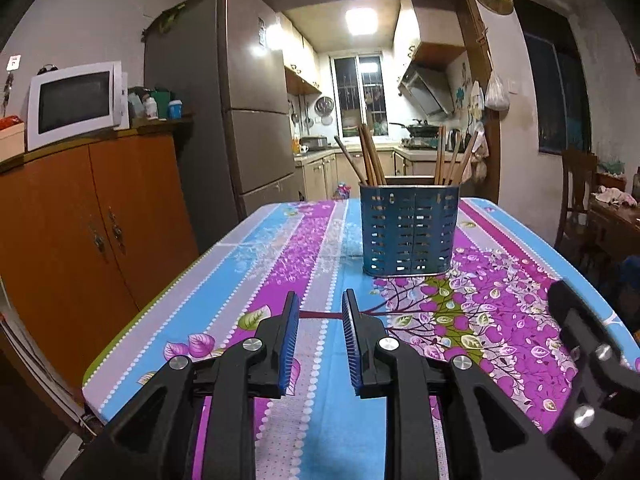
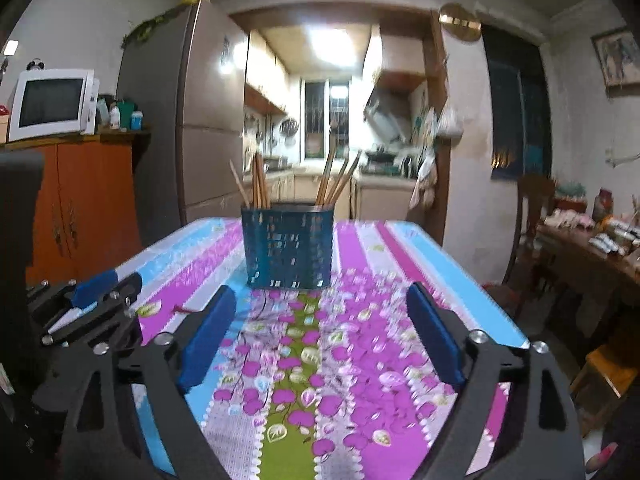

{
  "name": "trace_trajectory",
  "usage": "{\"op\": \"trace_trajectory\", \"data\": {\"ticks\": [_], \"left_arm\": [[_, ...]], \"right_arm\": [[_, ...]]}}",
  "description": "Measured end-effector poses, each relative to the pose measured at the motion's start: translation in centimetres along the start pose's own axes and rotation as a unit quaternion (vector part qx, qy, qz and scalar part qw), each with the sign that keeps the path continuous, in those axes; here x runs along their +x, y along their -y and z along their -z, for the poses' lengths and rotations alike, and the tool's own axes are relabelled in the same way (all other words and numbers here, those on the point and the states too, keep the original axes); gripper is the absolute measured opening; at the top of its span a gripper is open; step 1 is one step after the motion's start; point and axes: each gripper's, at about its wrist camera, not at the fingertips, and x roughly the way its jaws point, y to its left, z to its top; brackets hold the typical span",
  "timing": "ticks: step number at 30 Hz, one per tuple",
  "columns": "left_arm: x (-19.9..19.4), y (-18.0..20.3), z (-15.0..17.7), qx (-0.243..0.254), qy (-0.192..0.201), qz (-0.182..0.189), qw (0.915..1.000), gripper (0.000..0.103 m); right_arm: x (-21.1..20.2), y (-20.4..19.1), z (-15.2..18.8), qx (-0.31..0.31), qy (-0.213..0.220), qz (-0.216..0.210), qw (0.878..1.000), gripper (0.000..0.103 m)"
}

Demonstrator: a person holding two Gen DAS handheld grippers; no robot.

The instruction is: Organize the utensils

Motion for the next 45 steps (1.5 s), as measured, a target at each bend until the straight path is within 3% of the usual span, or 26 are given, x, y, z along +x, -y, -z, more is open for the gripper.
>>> {"op": "trace_trajectory", "data": {"ticks": [13,21,45], "left_arm": [[-2.8,-0.5,-1.1,0.009,0.038,-0.014,0.9991,0.038],[-2.9,-0.8,-1.3,0.011,0.034,-0.016,0.9992,0.06],[-4.0,-0.2,-1.1,0.024,0.048,0.008,0.9985,0.061]], "right_arm": [[-2.5,0.7,-1.4,0.015,0.026,0.006,1.0,0.097],[-3.2,1.7,-2.0,0.032,0.038,0.019,0.999,0.097],[-3.2,2.1,-2.0,0.031,0.038,0.02,0.999,0.097]]}}
